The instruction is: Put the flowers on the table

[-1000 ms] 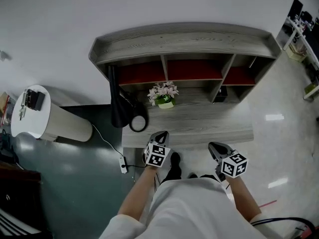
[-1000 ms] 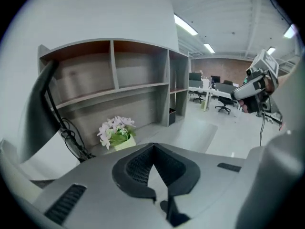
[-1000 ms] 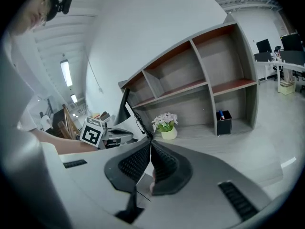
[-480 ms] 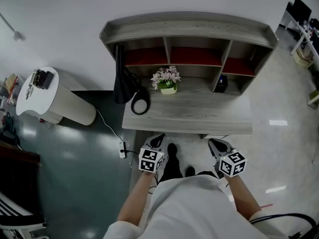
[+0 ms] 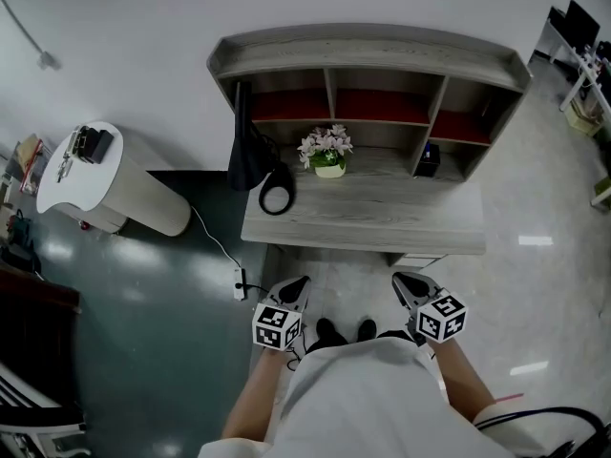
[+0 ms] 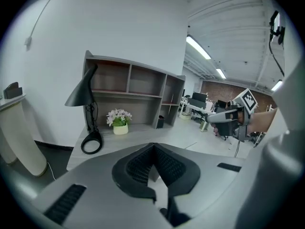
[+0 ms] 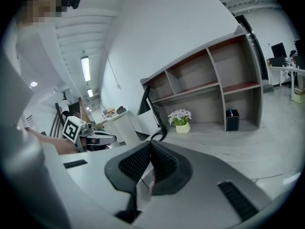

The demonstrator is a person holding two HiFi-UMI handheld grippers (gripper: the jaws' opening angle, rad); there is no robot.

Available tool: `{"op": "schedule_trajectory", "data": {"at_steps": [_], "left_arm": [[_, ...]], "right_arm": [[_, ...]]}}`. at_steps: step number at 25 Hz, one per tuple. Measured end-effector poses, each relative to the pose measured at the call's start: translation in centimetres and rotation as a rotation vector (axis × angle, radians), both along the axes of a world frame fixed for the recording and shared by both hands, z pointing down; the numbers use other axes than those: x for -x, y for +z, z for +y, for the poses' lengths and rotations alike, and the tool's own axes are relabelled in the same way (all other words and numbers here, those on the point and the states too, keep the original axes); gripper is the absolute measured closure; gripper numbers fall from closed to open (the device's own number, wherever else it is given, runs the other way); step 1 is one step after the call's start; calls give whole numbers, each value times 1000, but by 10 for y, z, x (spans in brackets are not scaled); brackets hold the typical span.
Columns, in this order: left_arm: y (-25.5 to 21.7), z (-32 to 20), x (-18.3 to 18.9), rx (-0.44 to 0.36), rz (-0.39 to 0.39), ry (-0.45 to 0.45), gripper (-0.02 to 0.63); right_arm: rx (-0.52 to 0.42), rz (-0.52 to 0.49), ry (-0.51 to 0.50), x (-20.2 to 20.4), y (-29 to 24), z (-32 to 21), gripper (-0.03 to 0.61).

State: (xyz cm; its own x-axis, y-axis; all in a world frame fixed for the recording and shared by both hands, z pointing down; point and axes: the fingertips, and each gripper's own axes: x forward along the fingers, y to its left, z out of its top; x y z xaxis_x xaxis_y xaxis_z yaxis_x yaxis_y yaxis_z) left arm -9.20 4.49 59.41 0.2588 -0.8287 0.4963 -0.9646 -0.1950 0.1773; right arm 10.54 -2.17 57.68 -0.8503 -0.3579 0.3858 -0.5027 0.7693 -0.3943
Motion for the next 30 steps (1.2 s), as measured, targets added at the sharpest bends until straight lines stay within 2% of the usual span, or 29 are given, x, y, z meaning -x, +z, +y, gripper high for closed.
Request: {"op": "schedule_trajectory", "data": {"at_steps": [7,16,30], "left_arm": [[-7,23,9,5,48,11,604],[-12,18,19,-19,66,39,604],[-14,16,28,-19,62,56,604]], "right_arm": [[18,-15,58,8,-5,8,561],[16,-21,92,17,-9,11,561],[-2,-15,72,37,-17,10,561]]}}
